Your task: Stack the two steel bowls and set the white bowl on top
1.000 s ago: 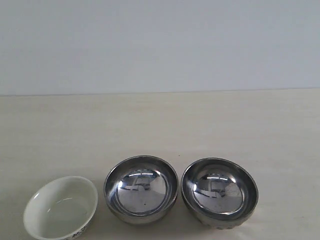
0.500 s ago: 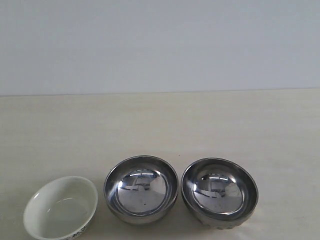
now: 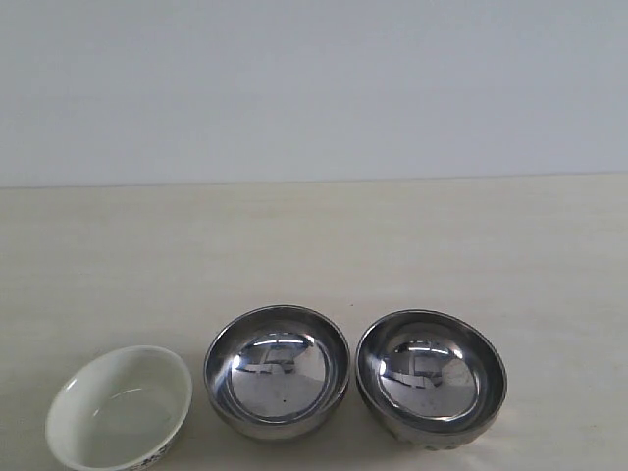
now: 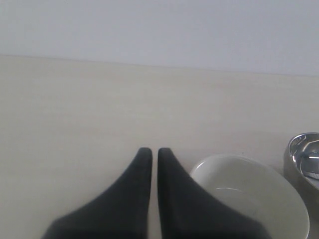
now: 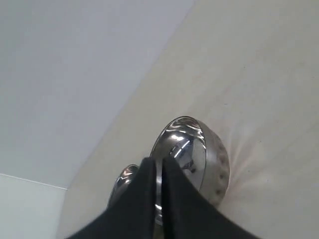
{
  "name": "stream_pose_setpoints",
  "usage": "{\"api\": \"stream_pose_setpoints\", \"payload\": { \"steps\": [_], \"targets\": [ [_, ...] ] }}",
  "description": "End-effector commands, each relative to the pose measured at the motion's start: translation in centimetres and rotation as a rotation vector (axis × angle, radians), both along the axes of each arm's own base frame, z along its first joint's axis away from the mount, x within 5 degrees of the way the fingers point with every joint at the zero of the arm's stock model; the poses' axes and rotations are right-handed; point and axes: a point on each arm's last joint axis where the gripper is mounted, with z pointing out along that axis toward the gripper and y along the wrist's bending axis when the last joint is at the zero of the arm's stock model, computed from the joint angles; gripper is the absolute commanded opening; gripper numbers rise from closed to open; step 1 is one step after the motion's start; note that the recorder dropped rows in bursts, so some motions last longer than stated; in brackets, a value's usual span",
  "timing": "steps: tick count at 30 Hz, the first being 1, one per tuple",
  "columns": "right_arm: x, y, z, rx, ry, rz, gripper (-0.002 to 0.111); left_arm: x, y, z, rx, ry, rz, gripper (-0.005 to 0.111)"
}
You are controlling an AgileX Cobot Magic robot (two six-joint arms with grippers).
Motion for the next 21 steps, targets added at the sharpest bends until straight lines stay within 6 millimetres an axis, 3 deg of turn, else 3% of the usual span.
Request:
{"api": "stream_pose_setpoints", "payload": {
  "steps": [1, 8, 10, 11, 14, 15, 17, 21],
  "targets": [
    [0.1, -0.2, 0.4, 0.021, -0.044, -0.031, 0.000, 0.0, 0.0, -0.1, 0.001, -0.002, 0.003, 0.004],
    [0.0, 0.3, 0.5, -0.107, -0.099, 0.053, 0.000, 0.0, 0.0, -0.1, 0.001, -0.002, 0.003, 0.004],
    [-0.1, 0.4, 1.8, -0.132, -0.211, 0.071, 0.000, 0.0, 0.0, -0.1, 0.001, -0.002, 0.003, 0.004],
    [-0.4, 0.4, 4.1, -0.213, -0.332, 0.074, 0.000, 0.0, 0.0, -0.1, 0.001, -0.002, 0.003, 0.004],
    [-0.2, 0.3, 8.3, -0.268, -0.402, 0.066, 0.000, 0.0, 0.0, -0.1, 0.001, -0.002, 0.003, 0.004],
    [0.4, 0.5, 10.8, -0.346, -0.428, 0.083, 0.000, 0.0, 0.0, -0.1, 0.001, -0.002, 0.003, 0.004],
    [2.7, 1.4, 14.4, -0.481, -0.419, 0.168, 0.000, 0.0, 0.0, -0.1, 0.001, -0.002, 0.003, 0.004],
    [10.0, 4.4, 18.6, -0.624, -0.298, 0.467, 0.000, 0.0, 0.0, -0.1, 0.001, -0.002, 0.003, 0.004]
  ]
}}
